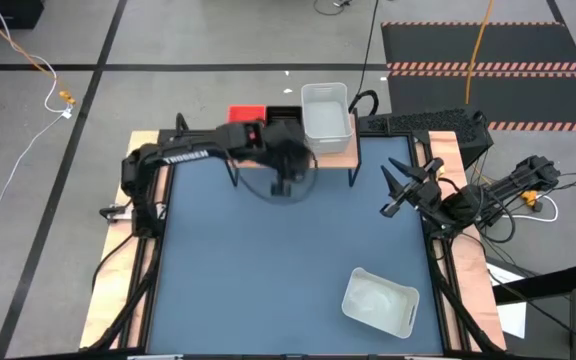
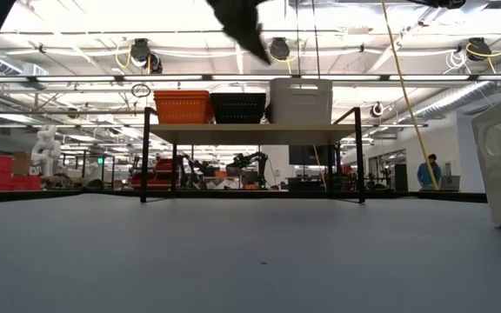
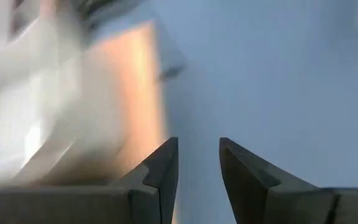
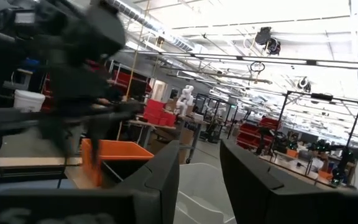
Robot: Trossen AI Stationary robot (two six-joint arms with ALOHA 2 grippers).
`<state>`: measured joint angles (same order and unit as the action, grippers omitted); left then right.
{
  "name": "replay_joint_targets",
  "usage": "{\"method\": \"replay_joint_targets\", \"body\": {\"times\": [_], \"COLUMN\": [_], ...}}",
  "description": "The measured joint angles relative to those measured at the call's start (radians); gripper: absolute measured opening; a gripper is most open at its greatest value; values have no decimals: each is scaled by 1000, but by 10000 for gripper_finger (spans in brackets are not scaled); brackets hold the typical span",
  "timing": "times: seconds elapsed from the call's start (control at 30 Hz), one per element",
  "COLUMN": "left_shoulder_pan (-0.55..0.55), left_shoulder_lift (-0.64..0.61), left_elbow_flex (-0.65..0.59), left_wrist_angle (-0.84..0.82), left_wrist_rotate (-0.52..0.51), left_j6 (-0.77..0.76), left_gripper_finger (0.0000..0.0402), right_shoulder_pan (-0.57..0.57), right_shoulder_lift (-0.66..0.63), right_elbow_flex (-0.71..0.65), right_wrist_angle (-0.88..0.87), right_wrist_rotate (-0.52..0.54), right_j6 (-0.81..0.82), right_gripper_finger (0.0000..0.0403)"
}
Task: Stack baskets on shelf by color
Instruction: Stack the gray bin on top of the other gray bins on the shelf
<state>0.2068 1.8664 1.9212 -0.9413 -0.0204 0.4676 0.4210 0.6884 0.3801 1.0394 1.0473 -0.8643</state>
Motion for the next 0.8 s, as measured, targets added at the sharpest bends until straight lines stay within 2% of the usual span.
{"method": "replay_joint_targets", "body": {"times": [0.1, 0.17, 0.33, 0.4, 0.57, 0.8], "left_shoulder_pan": [-81, -138, -270, -316, -401, -420], "left_shoulder_lift": [47, 88, 195, 239, 322, 413], "left_elbow_flex": [-6, -21, -70, -82, -83, -83], "left_wrist_angle": [96, 218, 569, 644, 709, 829], "left_wrist_rotate": [134, 197, 221, 222, 231, 324], "left_j6": [52, 79, 165, 216, 319, 250], "left_gripper_finger": [120, 120, 120, 120, 120, 120], "right_shoulder_pan": [0, 0, 0, 0, 0, 0], "right_shoulder_lift": [0, -3, -5, -5, 2, 20], "right_elbow_flex": [0, 0, 0, 0, 0, 0], "right_wrist_angle": [5, 7, 7, 7, 1, -4], "right_wrist_rotate": [-1, -1, -3, -4, -4, -5], "right_j6": [-14, -16, 40, 67, 94, 120], "right_gripper_finger": [109, 109, 109, 109, 109, 109]}}
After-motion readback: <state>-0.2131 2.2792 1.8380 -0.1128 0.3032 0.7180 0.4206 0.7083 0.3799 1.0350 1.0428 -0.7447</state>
